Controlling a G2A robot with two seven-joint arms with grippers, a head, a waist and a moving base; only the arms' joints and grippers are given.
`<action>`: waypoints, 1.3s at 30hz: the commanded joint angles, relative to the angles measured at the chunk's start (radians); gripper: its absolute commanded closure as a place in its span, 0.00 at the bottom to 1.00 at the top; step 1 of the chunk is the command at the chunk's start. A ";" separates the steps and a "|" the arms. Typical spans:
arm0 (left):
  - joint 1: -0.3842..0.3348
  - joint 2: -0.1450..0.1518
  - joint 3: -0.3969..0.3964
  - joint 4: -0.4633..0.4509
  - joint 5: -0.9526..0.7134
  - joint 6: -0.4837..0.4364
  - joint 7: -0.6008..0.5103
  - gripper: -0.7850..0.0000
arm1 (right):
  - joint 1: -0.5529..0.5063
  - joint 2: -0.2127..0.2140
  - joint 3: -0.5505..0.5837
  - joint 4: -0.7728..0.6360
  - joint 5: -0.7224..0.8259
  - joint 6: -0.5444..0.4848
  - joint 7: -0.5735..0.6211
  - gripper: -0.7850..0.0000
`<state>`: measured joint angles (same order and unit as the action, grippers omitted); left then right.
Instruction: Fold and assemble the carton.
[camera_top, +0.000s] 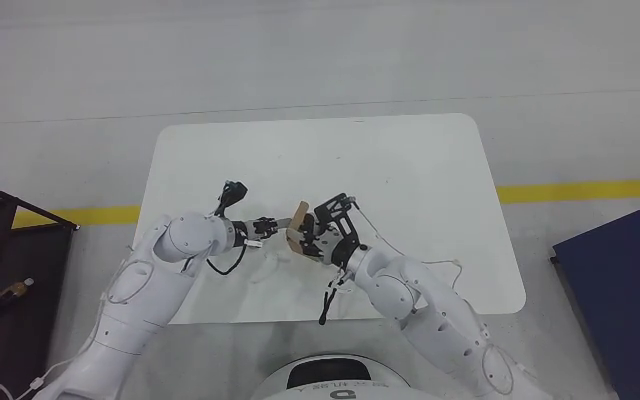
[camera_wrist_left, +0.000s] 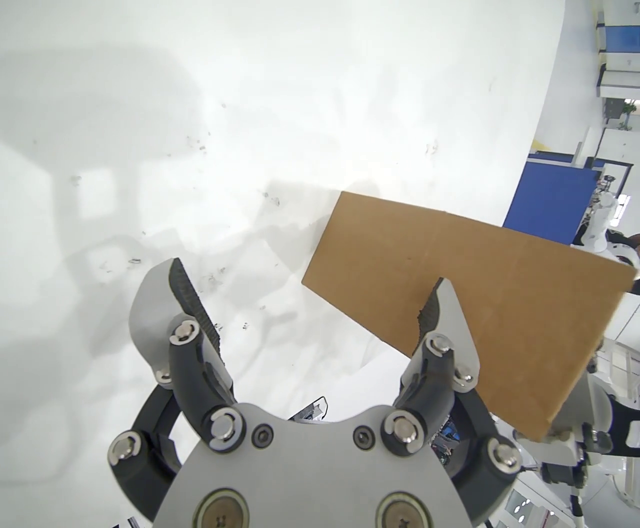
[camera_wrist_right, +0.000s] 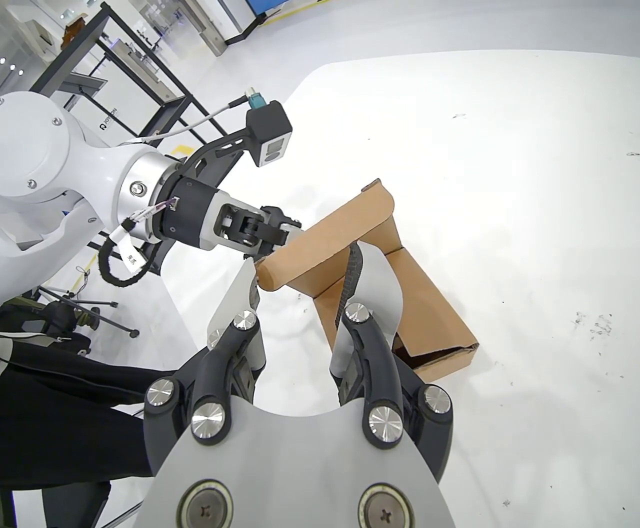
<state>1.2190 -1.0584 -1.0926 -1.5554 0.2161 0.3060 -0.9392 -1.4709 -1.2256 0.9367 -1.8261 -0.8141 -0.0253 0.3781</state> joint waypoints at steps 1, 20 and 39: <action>0.005 0.000 -0.021 -0.002 -0.037 -0.005 0.021 0.00 | -0.005 0.001 0.009 0.001 0.011 -0.001 -0.003 0.54; 0.041 0.004 -0.070 -0.069 -0.135 -0.068 0.054 0.00 | -0.187 0.035 0.235 -0.003 0.323 -0.126 -0.020 0.53; -0.052 -0.015 0.089 0.013 0.034 -0.011 0.000 0.00 | -0.170 0.037 0.252 0.085 0.470 -0.192 0.011 0.56</action>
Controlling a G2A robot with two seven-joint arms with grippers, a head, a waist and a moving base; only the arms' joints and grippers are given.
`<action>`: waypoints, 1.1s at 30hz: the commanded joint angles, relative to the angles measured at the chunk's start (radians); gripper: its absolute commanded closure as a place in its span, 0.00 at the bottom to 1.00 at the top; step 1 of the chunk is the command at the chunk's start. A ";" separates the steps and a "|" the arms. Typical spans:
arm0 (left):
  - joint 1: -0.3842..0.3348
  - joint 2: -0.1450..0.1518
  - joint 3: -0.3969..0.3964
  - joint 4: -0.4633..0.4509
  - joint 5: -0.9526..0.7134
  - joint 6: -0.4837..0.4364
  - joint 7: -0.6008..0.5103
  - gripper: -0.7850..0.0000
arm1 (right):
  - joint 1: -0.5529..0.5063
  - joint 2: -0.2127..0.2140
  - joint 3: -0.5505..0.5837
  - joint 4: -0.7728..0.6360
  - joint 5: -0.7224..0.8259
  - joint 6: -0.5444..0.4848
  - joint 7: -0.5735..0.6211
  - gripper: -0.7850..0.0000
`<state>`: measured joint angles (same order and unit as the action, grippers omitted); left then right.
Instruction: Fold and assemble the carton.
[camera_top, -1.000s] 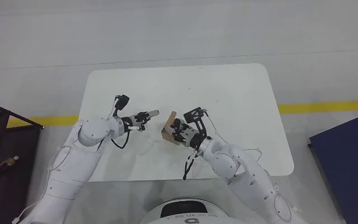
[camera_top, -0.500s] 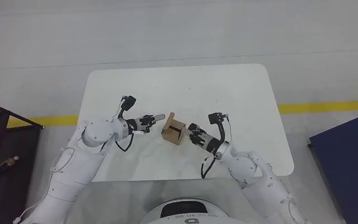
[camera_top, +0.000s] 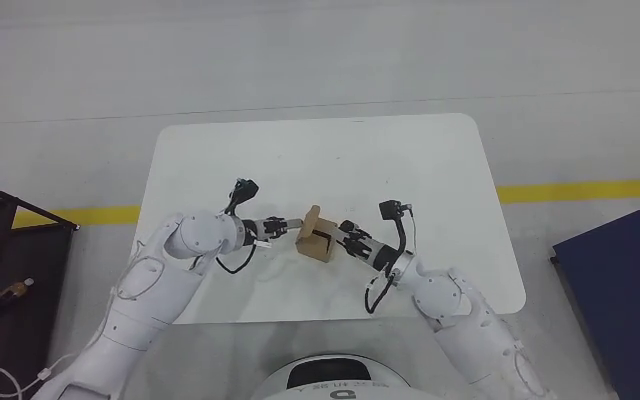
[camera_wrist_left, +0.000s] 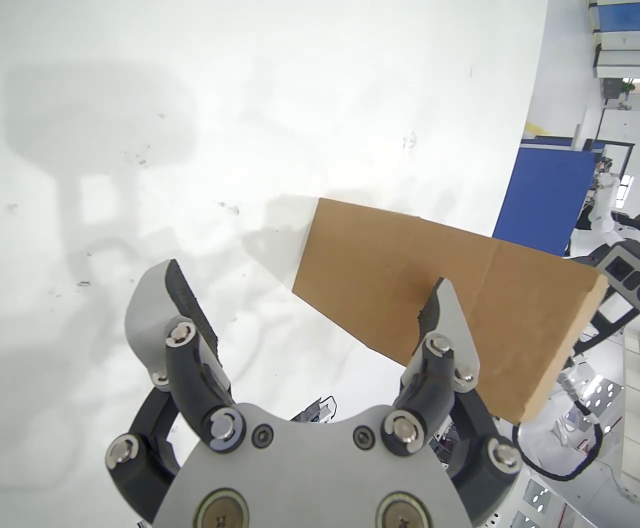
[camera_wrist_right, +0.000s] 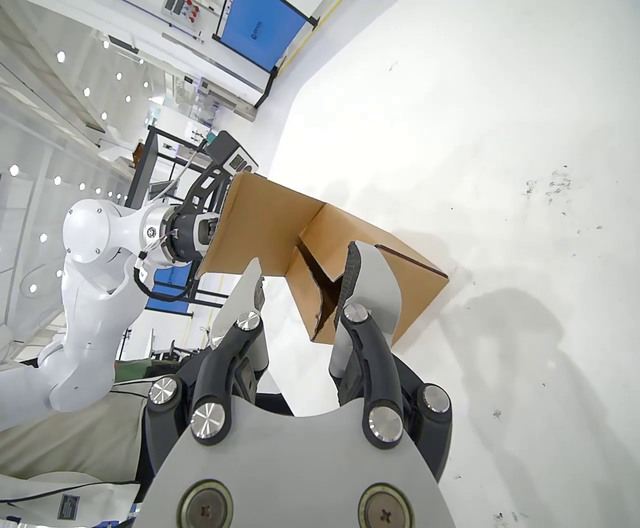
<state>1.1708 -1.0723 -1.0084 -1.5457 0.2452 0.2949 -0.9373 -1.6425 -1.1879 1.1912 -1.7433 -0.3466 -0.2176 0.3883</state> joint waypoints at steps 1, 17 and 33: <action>-0.009 -0.001 0.010 0.006 0.012 0.001 -0.006 0.00 | 0.004 -0.001 -0.004 0.006 0.007 0.000 0.000 0.56; 0.019 -0.012 -0.096 0.124 -0.405 -0.055 -0.057 0.00 | 0.001 -0.003 0.029 0.084 0.251 -0.067 0.015 0.51; -0.093 -0.053 0.068 0.300 -0.331 -0.264 -0.090 0.00 | 0.035 -0.012 -0.003 0.212 0.408 -0.183 0.037 0.54</action>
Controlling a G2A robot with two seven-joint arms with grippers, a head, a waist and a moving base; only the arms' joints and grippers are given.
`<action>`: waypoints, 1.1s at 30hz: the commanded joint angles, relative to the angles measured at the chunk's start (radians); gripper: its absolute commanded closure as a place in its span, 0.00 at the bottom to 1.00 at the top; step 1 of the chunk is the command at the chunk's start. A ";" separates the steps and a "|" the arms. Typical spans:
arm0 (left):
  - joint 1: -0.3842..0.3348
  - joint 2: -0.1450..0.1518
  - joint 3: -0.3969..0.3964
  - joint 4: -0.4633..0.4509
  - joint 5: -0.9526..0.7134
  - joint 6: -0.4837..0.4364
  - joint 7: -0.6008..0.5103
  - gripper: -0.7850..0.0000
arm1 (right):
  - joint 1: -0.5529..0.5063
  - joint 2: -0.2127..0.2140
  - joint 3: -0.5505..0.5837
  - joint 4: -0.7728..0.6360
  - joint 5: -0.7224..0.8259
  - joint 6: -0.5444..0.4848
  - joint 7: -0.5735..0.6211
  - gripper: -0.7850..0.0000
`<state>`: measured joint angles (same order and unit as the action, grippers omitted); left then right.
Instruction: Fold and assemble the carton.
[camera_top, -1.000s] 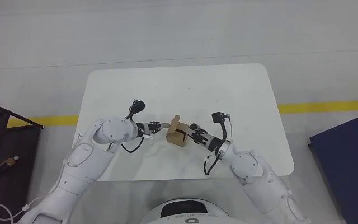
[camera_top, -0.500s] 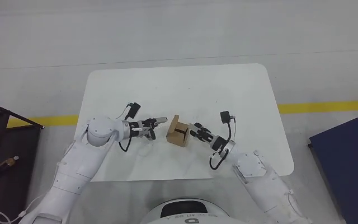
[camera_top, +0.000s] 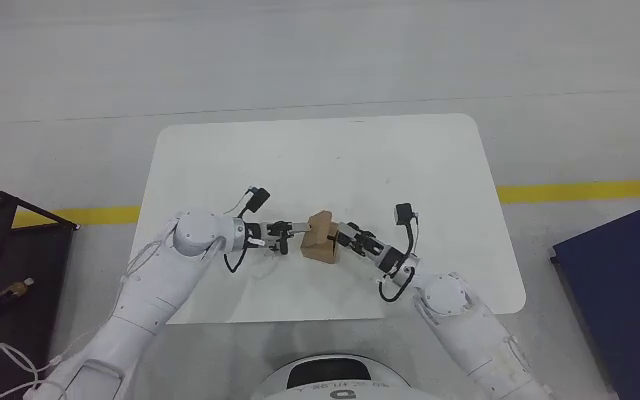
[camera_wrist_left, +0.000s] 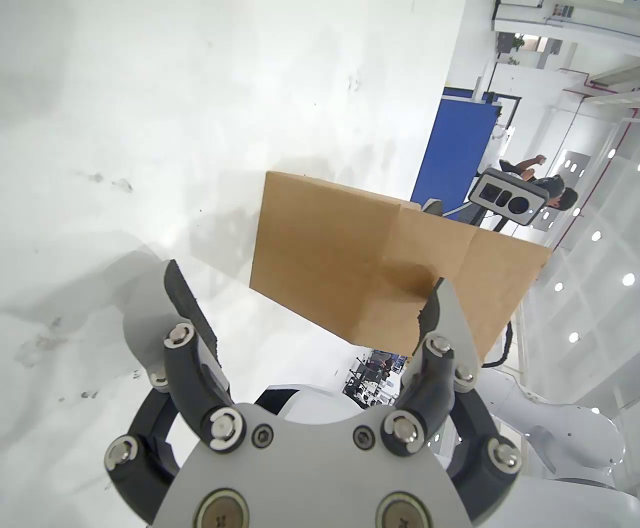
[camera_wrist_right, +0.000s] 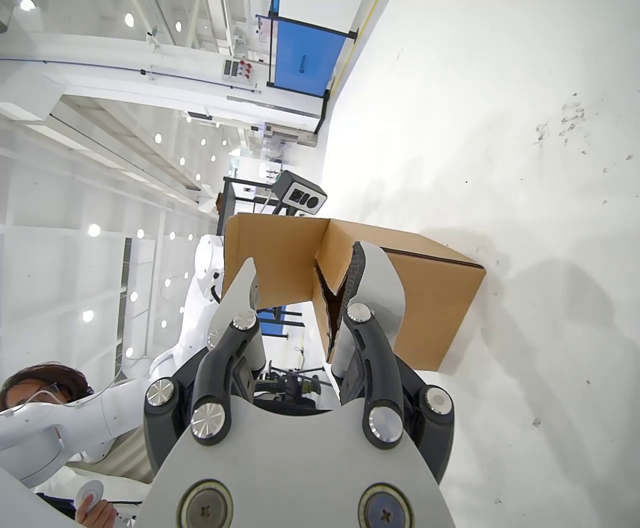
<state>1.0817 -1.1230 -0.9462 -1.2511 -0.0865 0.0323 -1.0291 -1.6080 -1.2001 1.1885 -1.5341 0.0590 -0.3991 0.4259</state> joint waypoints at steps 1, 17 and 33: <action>-0.008 -0.004 0.010 0.009 0.000 -0.003 0.004 0.00 | 0.000 0.000 -0.001 0.006 0.004 -0.003 -0.003 0.54; -0.015 -0.016 0.030 0.019 -0.031 -0.078 0.022 0.05 | -0.033 0.007 0.025 0.027 0.100 -0.065 0.058 0.51; -0.018 -0.020 0.045 0.008 -0.005 -0.068 0.038 0.07 | -0.069 0.019 0.042 -0.021 -0.058 -0.036 0.018 0.53</action>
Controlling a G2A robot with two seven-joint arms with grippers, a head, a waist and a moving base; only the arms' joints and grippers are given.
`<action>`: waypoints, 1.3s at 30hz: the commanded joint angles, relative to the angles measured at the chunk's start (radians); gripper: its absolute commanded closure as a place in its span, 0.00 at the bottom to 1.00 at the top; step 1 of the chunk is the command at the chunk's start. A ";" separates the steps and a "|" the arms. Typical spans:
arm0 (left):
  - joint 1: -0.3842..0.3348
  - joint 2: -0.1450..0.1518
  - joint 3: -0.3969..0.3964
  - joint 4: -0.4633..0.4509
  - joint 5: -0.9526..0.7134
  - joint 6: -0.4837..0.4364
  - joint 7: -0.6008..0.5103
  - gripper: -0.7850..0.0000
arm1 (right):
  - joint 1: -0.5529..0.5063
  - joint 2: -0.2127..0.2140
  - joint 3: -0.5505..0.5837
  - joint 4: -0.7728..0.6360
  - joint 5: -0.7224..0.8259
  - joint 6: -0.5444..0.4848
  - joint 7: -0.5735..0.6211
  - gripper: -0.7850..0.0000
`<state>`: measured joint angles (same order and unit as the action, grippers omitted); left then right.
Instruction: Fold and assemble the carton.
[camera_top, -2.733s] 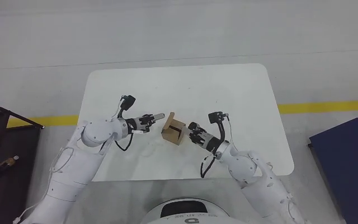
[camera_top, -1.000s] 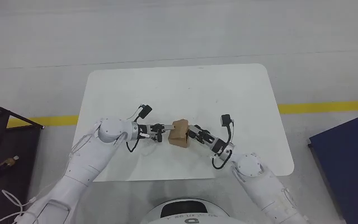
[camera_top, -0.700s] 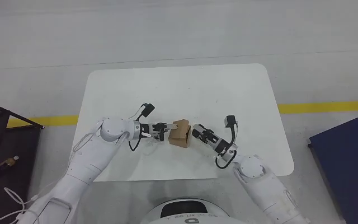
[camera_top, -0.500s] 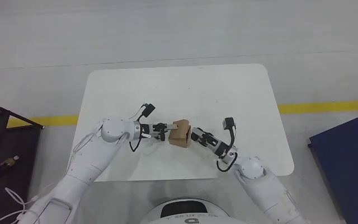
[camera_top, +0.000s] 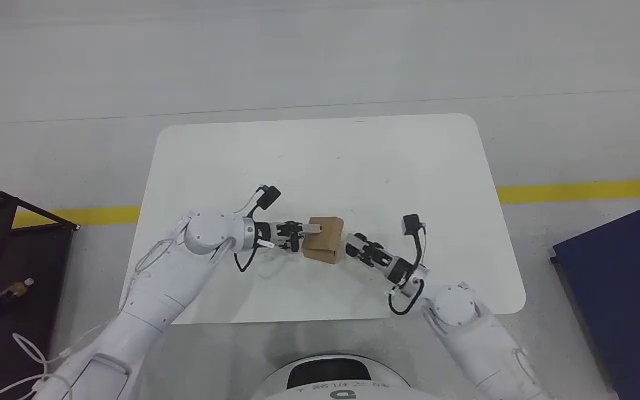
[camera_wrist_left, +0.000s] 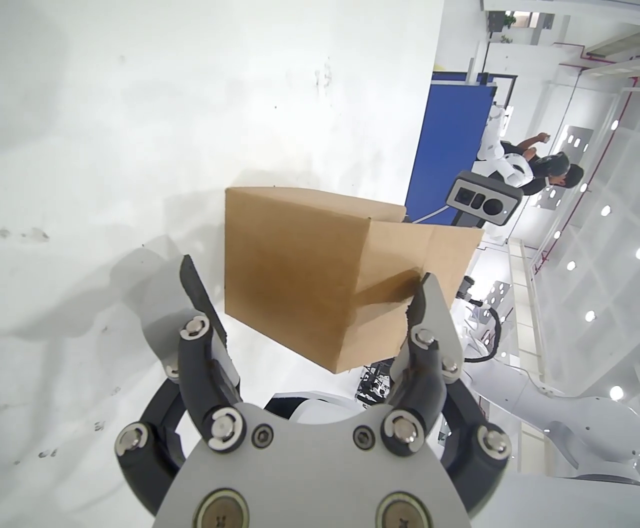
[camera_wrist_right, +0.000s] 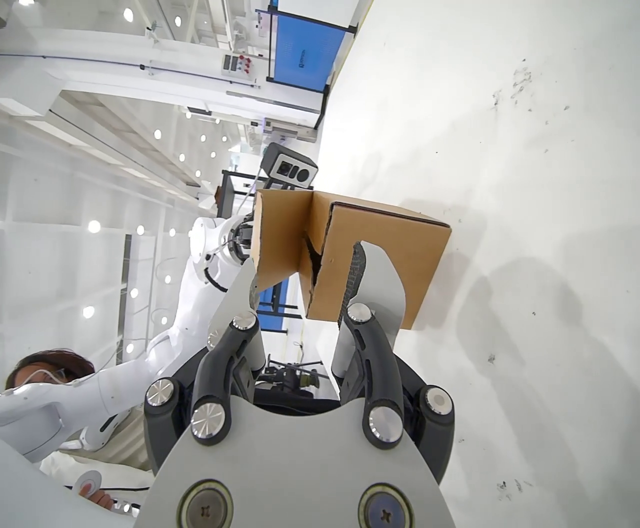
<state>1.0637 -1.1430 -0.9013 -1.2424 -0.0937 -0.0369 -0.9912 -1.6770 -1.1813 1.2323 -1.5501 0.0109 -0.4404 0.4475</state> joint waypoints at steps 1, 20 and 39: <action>0.001 0.000 -0.001 -0.002 0.003 0.000 0.000 0.07 | 0.000 0.000 -0.004 -0.010 -0.021 0.013 -0.008 0.53; 0.011 0.001 0.000 -0.013 0.013 0.004 -0.001 0.05 | 0.002 0.002 -0.024 -0.054 -0.092 0.051 -0.041 0.53; 0.011 0.000 0.000 -0.009 0.014 0.003 -0.003 0.03 | 0.012 0.005 -0.020 -0.040 -0.105 0.077 -0.055 0.55</action>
<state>1.0747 -1.1430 -0.9012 -1.2519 -0.0796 -0.0338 -0.9934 -1.6647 -1.1766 1.2125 -1.5881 -0.0919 -0.3649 0.3900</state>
